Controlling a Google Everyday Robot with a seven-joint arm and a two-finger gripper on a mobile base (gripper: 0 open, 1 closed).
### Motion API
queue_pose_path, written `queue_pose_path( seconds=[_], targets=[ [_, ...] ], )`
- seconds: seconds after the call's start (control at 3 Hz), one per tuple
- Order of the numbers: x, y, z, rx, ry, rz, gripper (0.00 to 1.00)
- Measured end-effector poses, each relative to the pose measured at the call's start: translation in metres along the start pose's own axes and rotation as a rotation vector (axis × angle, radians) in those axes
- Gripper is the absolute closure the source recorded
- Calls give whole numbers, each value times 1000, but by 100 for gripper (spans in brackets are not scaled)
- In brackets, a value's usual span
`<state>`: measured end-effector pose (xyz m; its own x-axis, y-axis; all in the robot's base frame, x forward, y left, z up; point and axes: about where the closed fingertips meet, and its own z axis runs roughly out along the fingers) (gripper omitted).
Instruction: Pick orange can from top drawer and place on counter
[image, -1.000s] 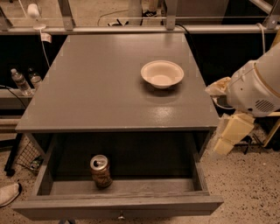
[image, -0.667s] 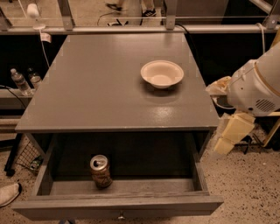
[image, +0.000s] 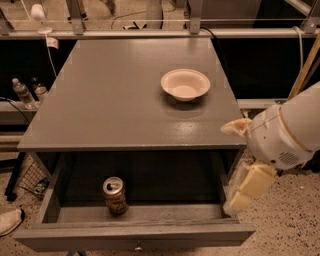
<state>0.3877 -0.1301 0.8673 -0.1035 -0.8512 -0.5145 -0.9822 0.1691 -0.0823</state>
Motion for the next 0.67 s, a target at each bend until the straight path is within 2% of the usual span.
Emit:
queue_pose_path(
  seconds=[0.33,0.67],
  targets=[
    [-15,37,66,-61,-46,28,0],
    [-21,53,117,-90,-57,93,0]
  ],
)
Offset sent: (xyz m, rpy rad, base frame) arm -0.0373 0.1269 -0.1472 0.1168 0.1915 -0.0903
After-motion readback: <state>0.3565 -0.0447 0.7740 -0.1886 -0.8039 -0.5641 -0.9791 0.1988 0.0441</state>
